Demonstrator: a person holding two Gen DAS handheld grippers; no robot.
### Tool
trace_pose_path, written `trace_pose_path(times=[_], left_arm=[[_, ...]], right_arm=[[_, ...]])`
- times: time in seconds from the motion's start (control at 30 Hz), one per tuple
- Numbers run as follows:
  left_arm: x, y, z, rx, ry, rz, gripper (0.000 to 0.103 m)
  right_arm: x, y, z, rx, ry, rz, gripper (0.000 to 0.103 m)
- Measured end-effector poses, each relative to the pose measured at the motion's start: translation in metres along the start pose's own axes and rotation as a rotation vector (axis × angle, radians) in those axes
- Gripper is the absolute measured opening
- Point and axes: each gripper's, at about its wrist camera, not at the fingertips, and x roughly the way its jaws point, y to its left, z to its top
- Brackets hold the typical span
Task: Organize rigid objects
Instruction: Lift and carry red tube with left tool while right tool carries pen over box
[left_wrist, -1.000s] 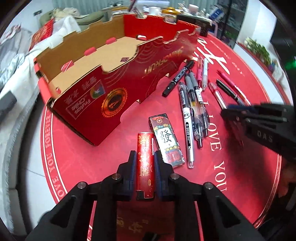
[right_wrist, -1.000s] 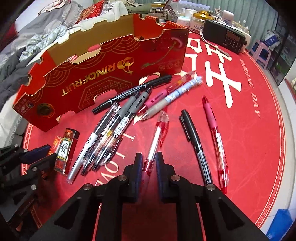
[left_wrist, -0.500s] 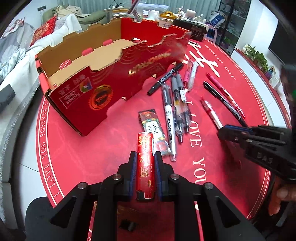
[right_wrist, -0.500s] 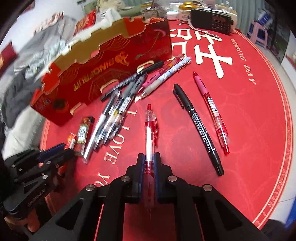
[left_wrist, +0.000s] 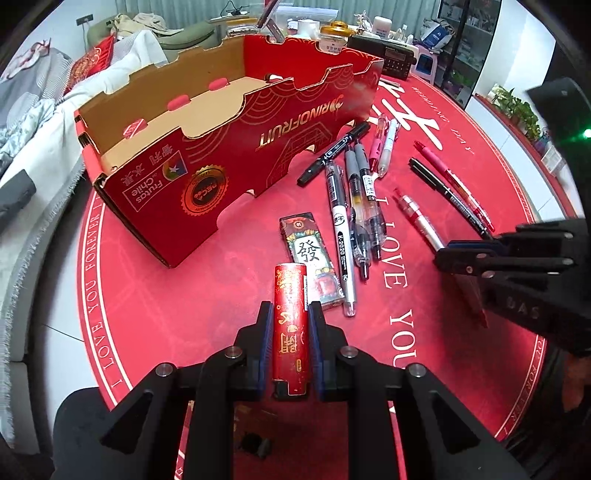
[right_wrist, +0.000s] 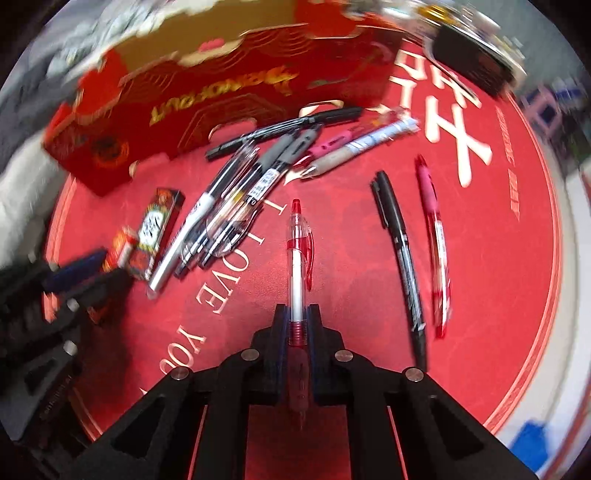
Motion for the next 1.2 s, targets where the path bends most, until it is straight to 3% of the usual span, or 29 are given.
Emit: trace_pose_path(times=[0.27, 0.47, 0.7, 1.2], left_arm=[[-0.008, -0.004, 0.003, -0.004, -0.011, 0.017, 0.019], [-0.019, -0.004, 0.007, -0.023, -0.022, 0.031, 0.019], [-0.039, 0.001, 0.021, -0.056, -0.067, 0.055, 0.019], [-0.077, 0.026, 0.082, -0.117, -0.175, 0.092, 0.019]], right_arm=[[-0.021, 0.002, -0.019, 0.051, -0.084, 0.055, 0.01], [-0.047, 0.009, -0.024, 0.08, -0.198, 0.126, 0.01], [-0.077, 0.015, -0.008, 0.078, -0.318, 0.164, 0.01], [-0.117, 0.022, 0.049, 0.044, -0.45, 0.192, 0.011]])
